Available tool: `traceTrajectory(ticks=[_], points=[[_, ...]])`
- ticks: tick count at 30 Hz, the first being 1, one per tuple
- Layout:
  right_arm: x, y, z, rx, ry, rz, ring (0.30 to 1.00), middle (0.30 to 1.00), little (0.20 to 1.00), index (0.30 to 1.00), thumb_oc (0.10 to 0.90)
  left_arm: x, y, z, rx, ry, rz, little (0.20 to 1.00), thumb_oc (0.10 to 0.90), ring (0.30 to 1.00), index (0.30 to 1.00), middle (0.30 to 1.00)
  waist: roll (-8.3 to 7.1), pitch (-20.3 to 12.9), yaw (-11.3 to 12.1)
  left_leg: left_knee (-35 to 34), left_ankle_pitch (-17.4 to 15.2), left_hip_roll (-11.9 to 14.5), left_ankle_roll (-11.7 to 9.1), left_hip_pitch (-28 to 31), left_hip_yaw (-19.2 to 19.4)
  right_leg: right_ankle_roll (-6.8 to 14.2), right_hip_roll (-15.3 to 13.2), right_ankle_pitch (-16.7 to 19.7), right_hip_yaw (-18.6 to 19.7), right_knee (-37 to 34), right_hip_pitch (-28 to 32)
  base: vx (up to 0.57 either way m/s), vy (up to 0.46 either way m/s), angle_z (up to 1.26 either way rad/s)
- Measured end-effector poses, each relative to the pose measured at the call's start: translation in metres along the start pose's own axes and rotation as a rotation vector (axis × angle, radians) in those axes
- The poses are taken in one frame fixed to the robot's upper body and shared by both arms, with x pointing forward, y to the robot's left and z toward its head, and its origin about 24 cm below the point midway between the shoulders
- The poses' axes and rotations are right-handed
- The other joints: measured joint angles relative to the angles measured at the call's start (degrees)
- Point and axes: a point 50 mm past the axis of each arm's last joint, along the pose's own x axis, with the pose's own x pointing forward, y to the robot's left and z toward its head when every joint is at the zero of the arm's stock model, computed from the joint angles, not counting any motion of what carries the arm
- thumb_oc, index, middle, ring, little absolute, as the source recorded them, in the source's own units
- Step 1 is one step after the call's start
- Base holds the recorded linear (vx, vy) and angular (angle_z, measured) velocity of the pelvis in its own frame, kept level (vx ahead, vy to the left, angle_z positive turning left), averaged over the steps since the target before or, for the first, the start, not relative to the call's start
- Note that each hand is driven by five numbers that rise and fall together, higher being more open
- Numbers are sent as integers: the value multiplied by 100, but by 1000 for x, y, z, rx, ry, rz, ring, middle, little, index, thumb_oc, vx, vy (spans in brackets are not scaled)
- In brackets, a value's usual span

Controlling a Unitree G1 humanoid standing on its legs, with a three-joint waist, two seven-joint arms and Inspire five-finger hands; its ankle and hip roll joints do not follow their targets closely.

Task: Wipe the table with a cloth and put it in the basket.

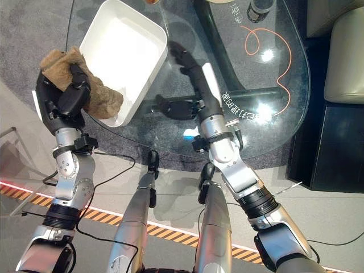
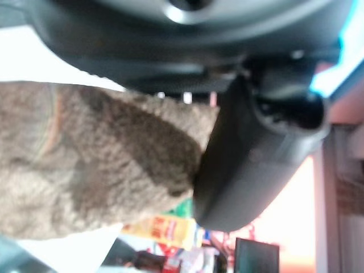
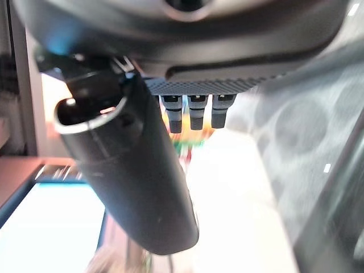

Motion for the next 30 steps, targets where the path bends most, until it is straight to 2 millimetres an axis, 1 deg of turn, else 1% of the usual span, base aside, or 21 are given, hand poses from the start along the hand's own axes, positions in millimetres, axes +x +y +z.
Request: traceTrajectory(ticks=[2, 4, 6, 8, 9, 13, 14, 15, 16, 17, 19, 21, 22, 23, 24, 28, 29, 30], points=[[1, -15, -8, -10, 25, -111, 900, 900, 900, 900, 800, 5, -4, 6, 46, -46, -13, 200, 100, 300, 300, 300, 0, 0, -29, -12, -10, 4, 15, -1, 21, 5, 8, 3, 18, -34, -8, -3, 37, -4], [0, -21, -11, -13, 37, -162, 900, 900, 900, 900, 800, 8, -4, 9, 91, -72, -20, 200, 100, 300, 300, 300, 0, 0, -53, -14, -10, 5, 14, -5, 39, 11, 10, 7, 31, -44, -18, 2, 24, -5], [-3, -31, -20, -23, 65, -279, 900, 900, 900, 900, 800, 14, 1, 12, 211, -119, -12, 200, 100, 300, 300, 300, 0, 0, -133, -9, -10, 5, 14, -5, 77, 28, 13, 17, 61, -54, -21, 3, 29, -6], [-6, -37, -25, -31, 81, -336, 900, 900, 900, 900, 800, 17, 4, 12, 253, -130, -7, 200, 100, 300, 300, 300, 0, 0, -158, -10, -17, 10, 23, -2, 100, 46, 22, 35, 85, -55, -23, 0, 35, -6], [-10, -47, -33, -41, 107, -419, 900, 900, 900, 900, 800, 21, 6, 11, 296, -138, 0, 200, 100, 300, 300, 300, 0, 0, -175, -8, -19, 10, 26, -1, 123, 53, 26, 39, 111, -72, -27, -2, 40, -7], [-22, -69, -58, -81, 204, -621, 900, 900, 900, 900, 800, 26, 16, 7, 417, -144, 7, 200, 100, 300, 300, 300, 0, 0, -218, -8, -37, 22, 54, 4, 191, 72, 38, 58, 165, -106, -42, -1, 44, -6], [-27, -76, -66, -70, 244, -684, 900, 900, 900, 900, 800, 28, 20, 6, 453, -144, 1, 200, 100, 300, 300, 300, 0, 0, -229, -9, -46, 28, 67, 4, 204, 74, 46, 75, 169, -127, -42, -3, 21, -5], [-29, -78, -70, -63, 262, -709, 900, 900, 900, 900, 800, 29, 21, 6, 470, -145, -2, 200, 100, 300, 300, 300, -1, 0, -232, -9, -47, 29, 69, 3, 208, 76, 48, 80, 172, -136, -42, -1, 15, -6], [-39, -90, -84, -48, 339, -809, 900, 900, 900, 900, 800, 32, 25, 6, 514, -147, -5, 200, 100, 300, 300, 300, -1, 0, -264, -9, -55, 27, 78, 1, 229, 90, 50, 100, 189, -157, -41, 0, 10, -3], [-42, -93, -88, -47, 359, -834, 900, 900, 900, 900, 800, 33, 26, 6, 526, -147, -5, 200, 100, 300, 300, 300, -1, 1, -282, -9, -55, 27, 79, 1, 234, 94, 49, 106, 192, -162, -42, -6, 19, -5], [-58, -107, -108, -63, 462, -955, 900, 900, 900, 900, 800, 39, 30, 3, 600, -143, -7, 200, 100, 300, 300, 300, -2, 1, -312, -9, -56, 35, 80, 3, 263, 109, 71, 156, 231, -243, -42, -11, 28, -9], [-66, -115, -117, -83, 519, -996, 900, 900, 900, 900, 800, 45, 31, 2, 644, -136, -17, 200, 100, 300, 300, 300, -2, 1, -316, -15, -56, 47, 79, -8, 273, 110, 89, 186, 241, -264, -47, -12, 24, -8], [-74, -122, -125, -107, 565, -1026, 900, 900, 900, 900, 800, 49, 30, 1, 671, -125, -25, 200, 100, 300, 300, 300, -2, 1, -321, -17, -55, 50, 79, -8, 289, 113, 95, 200, 263, -293, -54, -14, 21, -5], [-77, -124, -127, -119, 579, -1034, 900, 900, 900, 900, 800, 51, 29, 0, 679, -122, -30, 200, 100, 300, 300, 300, -2, 1, -322, -17, -55, 50, 80, -7, 295, 114, 96, 203, 271, -294, -57, -18, 22, -11], [-86, -133, -136, -175, 641, -1068, 900, 900, 900, 900, 800, 57, 25, -2, 727, -115, -57, 200, 100, 300, 300, 300, -2, 1, -320, -26, -55, 66, 80, -10, 337, 118, 123, 230, 309, -330, -76, -17, 18, -13], [-106, -142, -152, -219, 769, -1101, 900, 900, 900, 900, 800, 66, 20, -5, 792, -93, -76, 200, 100, 300, 300, 300, -2, 1, -401, -65, -53, 84, 80, -25, 377, 121, 144, 256, 341, -355, -111, -11, 9, -7], [-108, -143, -154, -222, 783, -1101, 900, 900, 900, 900, 800, 68, 19, -6, 802, -90, -79, 200, 100, 300, 300, 300, -2, 1, -404, -65, -53, 85, 80, -25, 377, 122, 145, 257, 341, -351, -111, 0, 0, 0], [-116, -145, -159, -231, 823, -1093, 900, 900, 900, 900, 800, 70, 19, -8, 823, -75, -82, 200, 100, 300, 300, 300, -2, 1, -454, -79, -53, 90, 80, -26, 381, 121, 149, 271, 340, -359, -113, 0, 0, 0]])
